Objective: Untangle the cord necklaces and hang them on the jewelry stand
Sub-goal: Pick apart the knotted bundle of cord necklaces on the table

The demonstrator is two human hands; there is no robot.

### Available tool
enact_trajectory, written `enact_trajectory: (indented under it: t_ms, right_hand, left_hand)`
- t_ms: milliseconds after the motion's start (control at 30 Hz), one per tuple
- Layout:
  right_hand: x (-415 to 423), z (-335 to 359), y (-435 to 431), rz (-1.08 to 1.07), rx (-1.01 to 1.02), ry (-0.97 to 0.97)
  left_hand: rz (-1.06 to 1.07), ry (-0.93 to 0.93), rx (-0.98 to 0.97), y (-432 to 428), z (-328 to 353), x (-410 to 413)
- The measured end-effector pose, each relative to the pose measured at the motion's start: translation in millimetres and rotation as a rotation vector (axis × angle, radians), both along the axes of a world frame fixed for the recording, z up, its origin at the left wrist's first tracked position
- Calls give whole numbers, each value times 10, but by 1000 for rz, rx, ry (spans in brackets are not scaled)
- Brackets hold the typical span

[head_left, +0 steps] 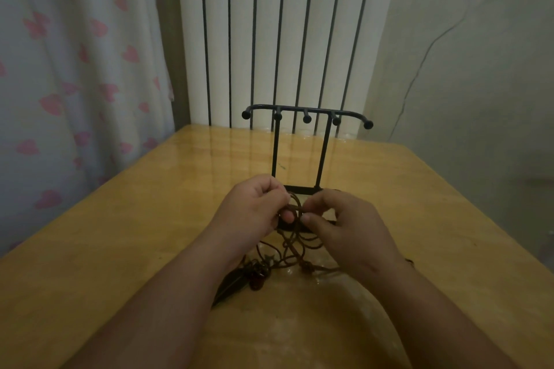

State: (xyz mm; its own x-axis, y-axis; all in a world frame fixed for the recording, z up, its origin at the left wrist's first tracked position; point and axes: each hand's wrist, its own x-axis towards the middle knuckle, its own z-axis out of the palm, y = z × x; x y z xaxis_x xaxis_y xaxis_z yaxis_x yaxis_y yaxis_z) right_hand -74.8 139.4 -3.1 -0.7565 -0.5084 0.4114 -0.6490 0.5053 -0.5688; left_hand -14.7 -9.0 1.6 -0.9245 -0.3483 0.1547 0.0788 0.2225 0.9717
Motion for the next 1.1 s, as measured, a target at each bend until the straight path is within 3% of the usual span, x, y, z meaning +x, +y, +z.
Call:
enact_trajectory:
  t_ms: [100,267,367,500,667,867,1000,1100]
  right_hand:
    - [-13,14,12,-6,-44,-62]
    - [-11,102,58,42,-582,-415]
    - [-79,103,104,-38,-761,-494]
    - [-126,51,130,-138,-542,-375]
    - [-70,23,79,-69,-302,-153]
    - [-26,-14,-6,45,-103,-211]
    - [-32,14,6,-18,-84,-117]
    - [-30,32,28,-48,-258,-157]
  left_hand:
    - [-4,-15,23,-1,-2,-2]
    - [49,-84,-33,3,5,-16]
    - [59,-68,-59,-14,-6,-21]
    - [73,-43,-106,-17,-13,-24]
    - [57,-27,-137,-14,-32,-35]
    - [0,10,-82,-33,-35,-25]
    - [14,-11,-63,-23,-31,-29]
    - [22,-60,-41,-20,-42,-39]
